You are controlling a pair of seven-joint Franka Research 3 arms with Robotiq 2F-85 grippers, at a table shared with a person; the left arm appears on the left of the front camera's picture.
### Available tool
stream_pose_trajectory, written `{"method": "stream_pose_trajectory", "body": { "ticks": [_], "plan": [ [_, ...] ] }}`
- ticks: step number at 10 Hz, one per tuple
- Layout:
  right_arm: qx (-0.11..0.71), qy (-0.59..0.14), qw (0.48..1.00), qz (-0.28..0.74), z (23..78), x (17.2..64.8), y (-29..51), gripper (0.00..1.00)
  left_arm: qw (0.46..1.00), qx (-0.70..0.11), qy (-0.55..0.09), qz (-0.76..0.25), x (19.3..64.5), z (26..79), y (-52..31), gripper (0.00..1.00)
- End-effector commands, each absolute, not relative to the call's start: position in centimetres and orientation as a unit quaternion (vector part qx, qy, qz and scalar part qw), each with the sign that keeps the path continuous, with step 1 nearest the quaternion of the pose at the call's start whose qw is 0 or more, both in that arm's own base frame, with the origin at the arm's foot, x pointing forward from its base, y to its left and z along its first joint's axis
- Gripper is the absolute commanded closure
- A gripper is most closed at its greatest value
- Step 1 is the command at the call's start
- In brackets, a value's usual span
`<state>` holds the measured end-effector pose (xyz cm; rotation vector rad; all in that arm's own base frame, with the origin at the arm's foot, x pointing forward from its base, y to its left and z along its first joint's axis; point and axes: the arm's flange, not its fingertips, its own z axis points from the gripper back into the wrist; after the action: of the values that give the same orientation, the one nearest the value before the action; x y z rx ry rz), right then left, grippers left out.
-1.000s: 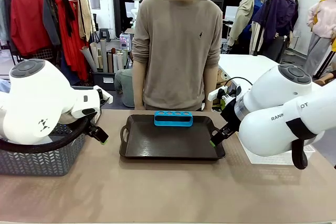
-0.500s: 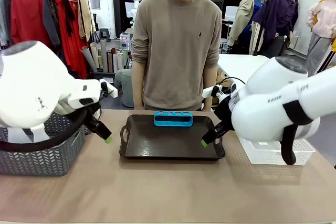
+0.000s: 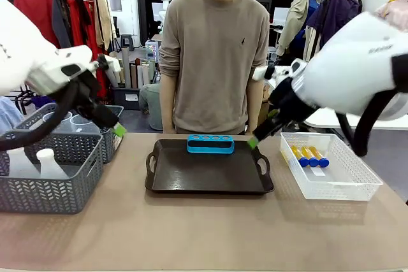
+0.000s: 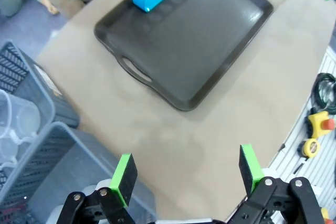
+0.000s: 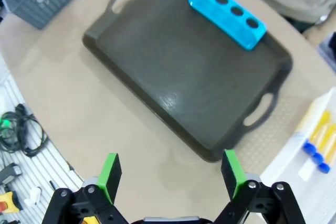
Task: Prepare the laboratory tools.
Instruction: Pick up one Large Measuring Cup and place it on the Handle tray.
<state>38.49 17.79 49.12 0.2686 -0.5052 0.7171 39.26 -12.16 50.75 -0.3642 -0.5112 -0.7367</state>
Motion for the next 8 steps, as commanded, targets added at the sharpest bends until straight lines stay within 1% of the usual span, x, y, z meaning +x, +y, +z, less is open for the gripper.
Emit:
{"method": "stream_pose_trajectory", "body": {
  "ticks": [1,2,3,4,8],
  "plan": [
    [0.167,-0.267,0.877,0.362,52.3,38.7,14.7,0.0,0.874,-0.185,-0.26,-0.367,39.9,52.9,-11.1,0.0],
    [0.173,-0.286,0.874,0.353,53.6,38.9,13.3,0.0,0.87,-0.172,-0.269,-0.377,40.2,54.0,-10.8,0.0],
    [0.168,-0.305,0.873,0.343,53.8,39.1,12.8,0.0,0.867,-0.147,-0.282,-0.383,40.0,54.4,-11.1,0.0],
    [0.147,-0.276,0.884,0.347,53.5,38.4,15.0,0.0,0.878,-0.173,-0.263,-0.36,39.8,53.7,-11.0,0.0],
    [0.146,-0.28,0.882,0.35,53.8,38.3,14.6,0.0,0.878,-0.162,-0.265,-0.365,39.9,54.1,-11.1,0.0]
  ]
}}
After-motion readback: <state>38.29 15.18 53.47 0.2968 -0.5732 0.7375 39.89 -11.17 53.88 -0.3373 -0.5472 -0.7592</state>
